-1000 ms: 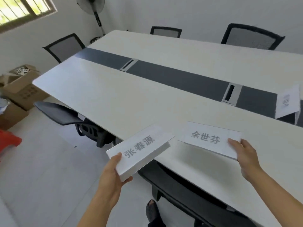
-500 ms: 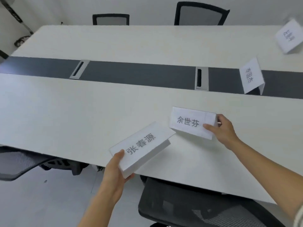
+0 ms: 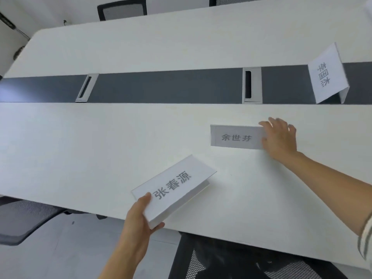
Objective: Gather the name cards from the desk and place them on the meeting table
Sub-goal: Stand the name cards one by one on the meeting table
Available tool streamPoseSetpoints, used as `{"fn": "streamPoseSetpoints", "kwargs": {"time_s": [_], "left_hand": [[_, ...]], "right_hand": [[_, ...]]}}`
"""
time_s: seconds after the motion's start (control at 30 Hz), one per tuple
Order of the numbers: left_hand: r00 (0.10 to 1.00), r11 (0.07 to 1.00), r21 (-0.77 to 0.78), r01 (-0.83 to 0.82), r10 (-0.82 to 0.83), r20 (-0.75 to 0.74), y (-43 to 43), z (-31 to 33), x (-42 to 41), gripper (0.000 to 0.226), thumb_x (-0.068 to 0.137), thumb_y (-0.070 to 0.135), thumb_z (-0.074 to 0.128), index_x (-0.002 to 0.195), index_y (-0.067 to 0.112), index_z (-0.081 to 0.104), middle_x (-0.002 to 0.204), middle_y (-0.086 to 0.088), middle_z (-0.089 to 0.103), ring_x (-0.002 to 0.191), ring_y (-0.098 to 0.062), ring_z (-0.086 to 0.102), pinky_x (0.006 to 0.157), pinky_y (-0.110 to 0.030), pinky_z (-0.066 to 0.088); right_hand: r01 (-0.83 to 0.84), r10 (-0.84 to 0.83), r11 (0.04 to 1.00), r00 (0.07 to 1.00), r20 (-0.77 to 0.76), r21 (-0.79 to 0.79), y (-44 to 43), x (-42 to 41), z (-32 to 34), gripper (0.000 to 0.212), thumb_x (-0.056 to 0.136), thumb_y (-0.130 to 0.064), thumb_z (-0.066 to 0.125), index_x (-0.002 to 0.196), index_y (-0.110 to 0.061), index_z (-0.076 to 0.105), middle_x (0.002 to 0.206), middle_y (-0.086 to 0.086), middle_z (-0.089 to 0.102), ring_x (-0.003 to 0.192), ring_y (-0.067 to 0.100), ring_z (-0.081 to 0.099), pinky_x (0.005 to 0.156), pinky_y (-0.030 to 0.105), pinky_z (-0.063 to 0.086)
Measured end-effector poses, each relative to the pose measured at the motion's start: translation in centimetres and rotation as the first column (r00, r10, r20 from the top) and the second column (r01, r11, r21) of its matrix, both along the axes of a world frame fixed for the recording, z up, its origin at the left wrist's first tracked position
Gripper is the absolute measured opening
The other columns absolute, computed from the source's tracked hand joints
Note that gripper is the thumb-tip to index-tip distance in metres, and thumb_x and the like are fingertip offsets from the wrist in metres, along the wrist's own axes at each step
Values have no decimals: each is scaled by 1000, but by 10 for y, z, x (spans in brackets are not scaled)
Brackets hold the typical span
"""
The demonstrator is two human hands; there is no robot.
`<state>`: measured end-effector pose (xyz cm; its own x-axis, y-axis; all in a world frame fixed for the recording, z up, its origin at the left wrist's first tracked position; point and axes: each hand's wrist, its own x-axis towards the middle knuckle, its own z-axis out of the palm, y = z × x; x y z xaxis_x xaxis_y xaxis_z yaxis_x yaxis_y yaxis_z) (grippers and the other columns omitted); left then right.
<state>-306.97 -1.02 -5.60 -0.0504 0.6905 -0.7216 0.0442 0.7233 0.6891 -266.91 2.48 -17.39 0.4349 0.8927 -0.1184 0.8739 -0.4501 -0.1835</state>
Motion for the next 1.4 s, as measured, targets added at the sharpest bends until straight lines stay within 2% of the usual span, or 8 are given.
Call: {"fn": "streamPoseSetpoints", "kwargs": {"time_s": [0.07, 0.13, 0.2, 0.37, 0.87, 1.17, 1.3, 1.4], "left_hand": [[1000, 1000, -3, 12, -12, 2, 3, 0, 4, 26, 92, 38, 49, 105, 22, 65, 105, -4, 69, 94, -24, 62, 72, -41, 50], [1000, 1000, -9, 16, -16, -4, 6, -1, 8, 27, 92, 38, 48, 106, 21, 65, 106, -4, 68, 95, -24, 62, 72, -40, 50], [1000, 1000, -13, 13, -13, -17, 9, -2, 11, 26, 92, 37, 49, 104, 22, 65, 104, -3, 69, 93, -23, 62, 71, -40, 50], [1000, 1000, -15, -1, 1, -21, 12, -3, 11, 26, 92, 38, 49, 105, 22, 64, 104, -4, 70, 93, -24, 62, 72, -40, 50], [995, 994, -52, -97, 96, -24, -4, -6, 1, 27, 92, 36, 51, 109, 17, 62, 102, -7, 70, 85, -25, 61, 67, -40, 49], [988, 988, -29, -151, 151, -14, -19, 5, -4, 30, 92, 35, 52, 113, 15, 60, 106, -9, 70, 87, -26, 61, 69, -41, 51], [988, 989, -1, -151, 151, 15, -29, 16, -15, 33, 92, 35, 51, 117, 17, 60, 112, -9, 70, 92, -26, 61, 73, -43, 50], [986, 987, 15, -162, 161, 42, -38, 26, -29, 36, 92, 35, 51, 120, 15, 59, 113, -10, 69, 93, -26, 60, 72, -42, 50]], "right_hand": [[-99, 98, 995, 989, 108, -1, 1, -19, 1, 68, 89, -22, 54, 150, -24, 25, 161, 13, 17, 148, 35, 8, 114, 55, 5], [-195, 200, 979, 974, 108, -58, 4, -39, -2, 81, 88, -37, 53, 154, -27, 7, 163, 12, -1, 149, 36, -8, 113, 60, -5], [-244, 256, 964, 958, 125, -108, 12, -46, -9, 88, 87, -50, 52, 154, -28, -1, 163, 13, -6, 148, 37, -12, 112, 65, -5], [-211, 229, 969, 961, 154, -128, 50, -21, -12, 85, 89, -55, 44, 154, -28, -5, 163, 13, -9, 148, 37, -12, 113, 67, -3], [-216, 239, 967, 954, 180, -136, 92, 14, -8, 87, 86, -57, 49, 153, -27, 2, 163, 14, 4, 148, 39, -2, 111, 69, 5], [-229, 271, 948, 945, 181, -222, 95, 15, 1, 93, 84, -52, 55, 153, -26, -1, 162, 14, 2, 148, 39, -1, 110, 69, 9], [-281, 300, 951, 938, 174, -126, 96, 3, 27, 87, 84, -43, 57, 154, -26, 7, 162, 13, 7, 149, 34, 3, 113, 65, 7], [-332, 333, 941, 943, -8, 64, 91, -41, 62, 64, 89, -36, 55, 147, -22, 34, 156, 9, 32, 142, 29, 28, 114, 51, 22]]}}
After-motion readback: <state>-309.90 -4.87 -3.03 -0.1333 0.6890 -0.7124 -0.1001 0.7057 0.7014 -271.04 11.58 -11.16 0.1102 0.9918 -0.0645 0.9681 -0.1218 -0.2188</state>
